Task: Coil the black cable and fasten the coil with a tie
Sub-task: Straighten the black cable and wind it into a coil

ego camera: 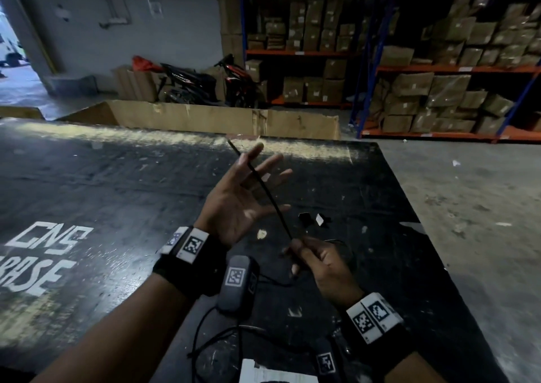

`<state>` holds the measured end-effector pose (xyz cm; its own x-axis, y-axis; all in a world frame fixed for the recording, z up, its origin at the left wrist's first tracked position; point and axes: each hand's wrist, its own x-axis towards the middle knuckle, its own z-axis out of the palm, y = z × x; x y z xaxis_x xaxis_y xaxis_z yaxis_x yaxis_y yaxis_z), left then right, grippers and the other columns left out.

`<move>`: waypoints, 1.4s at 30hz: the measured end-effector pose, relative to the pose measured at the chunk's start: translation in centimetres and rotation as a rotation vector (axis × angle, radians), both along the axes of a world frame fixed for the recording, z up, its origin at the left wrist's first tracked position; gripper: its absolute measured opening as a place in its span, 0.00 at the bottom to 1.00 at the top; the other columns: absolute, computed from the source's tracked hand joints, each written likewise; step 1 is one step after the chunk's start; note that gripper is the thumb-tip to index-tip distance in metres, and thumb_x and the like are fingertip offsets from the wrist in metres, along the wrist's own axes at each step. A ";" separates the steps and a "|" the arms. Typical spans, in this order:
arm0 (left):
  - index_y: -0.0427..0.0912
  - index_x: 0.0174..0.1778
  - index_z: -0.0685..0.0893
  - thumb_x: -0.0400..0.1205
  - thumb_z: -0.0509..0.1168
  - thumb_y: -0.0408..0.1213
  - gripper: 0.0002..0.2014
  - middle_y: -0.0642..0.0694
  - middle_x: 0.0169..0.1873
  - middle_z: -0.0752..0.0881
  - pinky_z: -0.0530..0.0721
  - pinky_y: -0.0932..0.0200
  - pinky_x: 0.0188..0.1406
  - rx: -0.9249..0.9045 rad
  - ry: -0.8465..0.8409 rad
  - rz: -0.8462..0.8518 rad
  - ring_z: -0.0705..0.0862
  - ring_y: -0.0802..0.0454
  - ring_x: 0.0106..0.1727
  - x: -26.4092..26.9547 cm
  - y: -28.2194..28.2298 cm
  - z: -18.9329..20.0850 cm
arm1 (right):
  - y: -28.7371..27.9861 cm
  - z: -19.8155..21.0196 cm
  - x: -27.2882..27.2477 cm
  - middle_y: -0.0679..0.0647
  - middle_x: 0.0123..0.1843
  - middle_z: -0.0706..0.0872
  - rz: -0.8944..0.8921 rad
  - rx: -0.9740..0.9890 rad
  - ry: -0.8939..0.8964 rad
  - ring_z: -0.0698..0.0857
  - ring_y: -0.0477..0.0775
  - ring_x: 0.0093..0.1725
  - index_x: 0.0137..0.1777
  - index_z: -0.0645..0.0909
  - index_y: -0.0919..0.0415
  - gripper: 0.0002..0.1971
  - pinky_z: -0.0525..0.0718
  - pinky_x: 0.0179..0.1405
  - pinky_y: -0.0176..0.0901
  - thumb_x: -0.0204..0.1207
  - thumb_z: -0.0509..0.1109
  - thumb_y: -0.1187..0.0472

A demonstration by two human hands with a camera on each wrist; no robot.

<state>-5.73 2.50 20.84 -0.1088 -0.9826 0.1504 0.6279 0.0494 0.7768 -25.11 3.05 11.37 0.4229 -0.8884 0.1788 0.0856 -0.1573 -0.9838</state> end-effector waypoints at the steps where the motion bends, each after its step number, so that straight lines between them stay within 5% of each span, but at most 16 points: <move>1: 0.58 0.69 0.86 0.92 0.54 0.49 0.17 0.43 0.78 0.84 0.75 0.11 0.66 -0.010 0.032 -0.012 0.81 0.34 0.78 0.4 0.0 0.5 | -0.1 -0.1 -0.1 0.55 0.27 0.84 -0.001 -0.012 0.001 0.81 0.51 0.27 0.43 0.91 0.61 0.17 0.81 0.32 0.37 0.85 0.65 0.54; 4: 0.60 0.69 0.86 0.93 0.53 0.49 0.17 0.42 0.78 0.83 0.74 0.09 0.65 -0.038 0.081 -0.043 0.81 0.31 0.78 1.3 0.3 1.8 | -0.5 -0.1 -0.9 0.59 0.31 0.81 -0.011 -0.026 0.040 0.79 0.45 0.28 0.43 0.90 0.61 0.16 0.76 0.30 0.32 0.85 0.63 0.57; 9: 0.60 0.69 0.85 0.94 0.51 0.49 0.18 0.39 0.79 0.82 0.71 0.08 0.67 -0.087 0.059 -0.097 0.79 0.30 0.80 1.3 0.8 2.2 | -2.4 -0.3 -2.2 0.44 0.22 0.74 -0.052 -0.042 0.202 0.70 0.38 0.20 0.43 0.88 0.63 0.18 0.68 0.22 0.27 0.88 0.61 0.59; 13: 0.58 0.67 0.87 0.91 0.55 0.49 0.17 0.39 0.77 0.83 0.69 0.09 0.70 -0.116 0.083 -0.090 0.80 0.33 0.80 0.9 1.0 2.5 | -3.7 -1.1 -3.3 0.45 0.21 0.74 -0.015 0.038 0.265 0.69 0.39 0.19 0.43 0.85 0.74 0.22 0.67 0.19 0.30 0.88 0.61 0.56; 18: 0.56 0.64 0.89 0.87 0.57 0.48 0.17 0.39 0.77 0.83 0.65 0.05 0.67 -0.142 0.075 -0.189 0.78 0.28 0.80 0.3 1.2 2.3 | -4.9 -0.8 -4.4 0.52 0.20 0.71 -0.116 0.097 0.294 0.67 0.38 0.13 0.35 0.81 0.68 0.19 0.65 0.13 0.29 0.86 0.65 0.58; 23: 0.53 0.65 0.89 0.85 0.61 0.47 0.17 0.39 0.75 0.85 0.66 0.08 0.71 -0.069 -0.051 -0.471 0.78 0.23 0.78 -0.9 1.4 0.0 | -8.1 1.1 -4.8 0.48 0.21 0.76 -0.251 -0.039 0.348 0.72 0.38 0.16 0.29 0.82 0.55 0.18 0.70 0.21 0.37 0.83 0.70 0.57; 27: 0.48 0.66 0.89 0.87 0.58 0.44 0.18 0.39 0.71 0.88 0.57 0.09 0.75 0.086 -0.205 -0.587 0.82 0.28 0.76 -2.2 1.6 -3.1 | -9.5 5.1 -4.2 0.49 0.30 0.87 -0.210 -0.251 0.408 0.83 0.41 0.30 0.30 0.85 0.52 0.14 0.80 0.36 0.37 0.80 0.74 0.56; 30: 0.46 0.67 0.90 0.88 0.60 0.43 0.17 0.37 0.72 0.88 0.61 0.12 0.76 0.182 -0.322 -0.567 0.82 0.29 0.77 -2.8 1.8 -4.6 | -9.5 7.2 -3.3 0.52 0.32 0.90 -0.113 -0.351 0.493 0.86 0.47 0.33 0.31 0.86 0.52 0.13 0.83 0.38 0.45 0.78 0.77 0.54; 35: 0.50 0.69 0.88 0.89 0.61 0.43 0.17 0.41 0.72 0.88 0.73 0.17 0.73 0.306 -0.429 -0.399 0.85 0.34 0.74 -2.4 1.1 -6.1 | -7.8 9.1 -2.3 0.48 0.29 0.90 -0.061 -0.398 0.517 0.85 0.40 0.28 0.32 0.89 0.57 0.13 0.83 0.35 0.41 0.77 0.77 0.54; 39: 0.55 0.75 0.85 0.89 0.61 0.48 0.19 0.45 0.75 0.86 0.76 0.16 0.68 0.321 -0.382 -0.306 0.84 0.37 0.76 -1.4 0.2 -6.5 | -5.7 9.1 -1.7 0.53 0.37 0.94 -0.011 -0.413 0.493 0.93 0.55 0.39 0.40 0.92 0.59 0.12 0.90 0.45 0.58 0.79 0.75 0.53; 42: 0.54 0.76 0.84 0.85 0.64 0.50 0.22 0.44 0.73 0.87 0.79 0.20 0.63 0.296 -0.256 -0.250 0.86 0.37 0.72 -0.5 -0.5 -5.9 | -3.8 7.7 -1.1 0.53 0.41 0.94 0.021 -0.390 0.407 0.91 0.48 0.37 0.50 0.92 0.60 0.10 0.87 0.38 0.44 0.83 0.70 0.58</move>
